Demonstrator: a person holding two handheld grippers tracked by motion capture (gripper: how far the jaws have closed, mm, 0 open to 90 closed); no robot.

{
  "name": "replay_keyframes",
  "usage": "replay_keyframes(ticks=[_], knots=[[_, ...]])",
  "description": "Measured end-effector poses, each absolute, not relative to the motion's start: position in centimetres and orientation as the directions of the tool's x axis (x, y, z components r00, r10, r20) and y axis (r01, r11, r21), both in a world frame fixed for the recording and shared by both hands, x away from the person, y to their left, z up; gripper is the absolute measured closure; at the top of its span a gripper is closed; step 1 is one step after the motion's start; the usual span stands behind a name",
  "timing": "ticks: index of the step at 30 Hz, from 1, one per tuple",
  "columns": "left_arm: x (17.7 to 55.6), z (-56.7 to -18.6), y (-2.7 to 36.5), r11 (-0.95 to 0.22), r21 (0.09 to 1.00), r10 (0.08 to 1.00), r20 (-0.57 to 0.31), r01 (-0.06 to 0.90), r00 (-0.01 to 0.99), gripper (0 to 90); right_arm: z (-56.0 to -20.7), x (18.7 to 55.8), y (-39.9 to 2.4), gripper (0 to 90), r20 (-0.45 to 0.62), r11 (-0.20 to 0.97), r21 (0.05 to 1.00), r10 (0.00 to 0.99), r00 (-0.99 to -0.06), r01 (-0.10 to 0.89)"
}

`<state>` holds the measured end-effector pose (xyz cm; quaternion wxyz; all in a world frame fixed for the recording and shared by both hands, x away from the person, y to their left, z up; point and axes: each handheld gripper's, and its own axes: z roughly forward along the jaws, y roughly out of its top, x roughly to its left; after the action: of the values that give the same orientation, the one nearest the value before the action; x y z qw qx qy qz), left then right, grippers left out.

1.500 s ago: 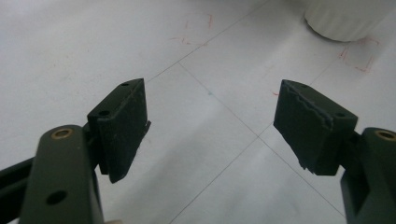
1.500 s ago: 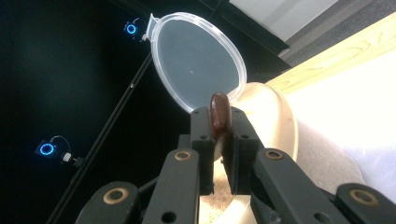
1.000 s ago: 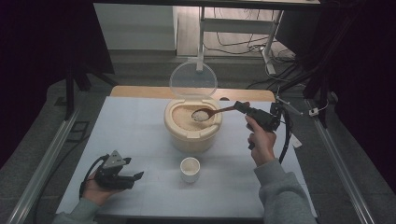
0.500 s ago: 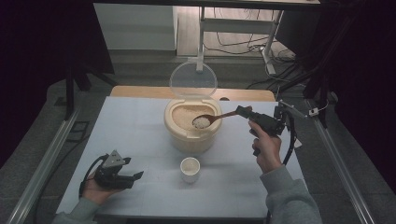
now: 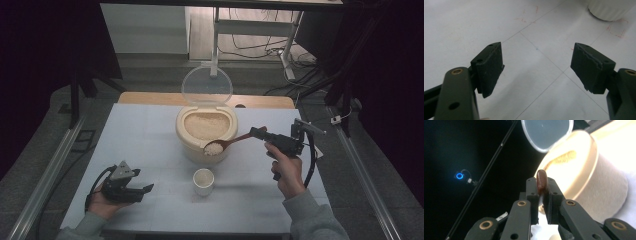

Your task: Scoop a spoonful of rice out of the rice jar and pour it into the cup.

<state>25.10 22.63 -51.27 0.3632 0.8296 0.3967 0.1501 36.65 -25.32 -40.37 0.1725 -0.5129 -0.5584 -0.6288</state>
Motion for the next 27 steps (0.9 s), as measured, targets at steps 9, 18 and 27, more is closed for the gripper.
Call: replay_keyframes(ticks=[9,18,27], knots=[[25.1,-51.3,22.5,-0.425,0.718,0.767,-0.039,0.552,0.641,25.0,-41.8,35.9,-24.9,83.0,0.828,-0.249,0.517,0.391,-0.403,0.819],[25.2,-51.4,22.5,-0.429,0.715,0.764,-0.039,0.553,0.644,25.0,-42.8,35.7,-23.9,83.1,0.794,-0.189,0.525,0.459,-0.398,0.83],[25.2,-51.6,22.4,-0.433,0.71,0.761,-0.042,0.555,0.647,25.1,-42.8,35.7,-22.8,83.1,0.736,-0.136,0.574,0.519,-0.435,0.808]])
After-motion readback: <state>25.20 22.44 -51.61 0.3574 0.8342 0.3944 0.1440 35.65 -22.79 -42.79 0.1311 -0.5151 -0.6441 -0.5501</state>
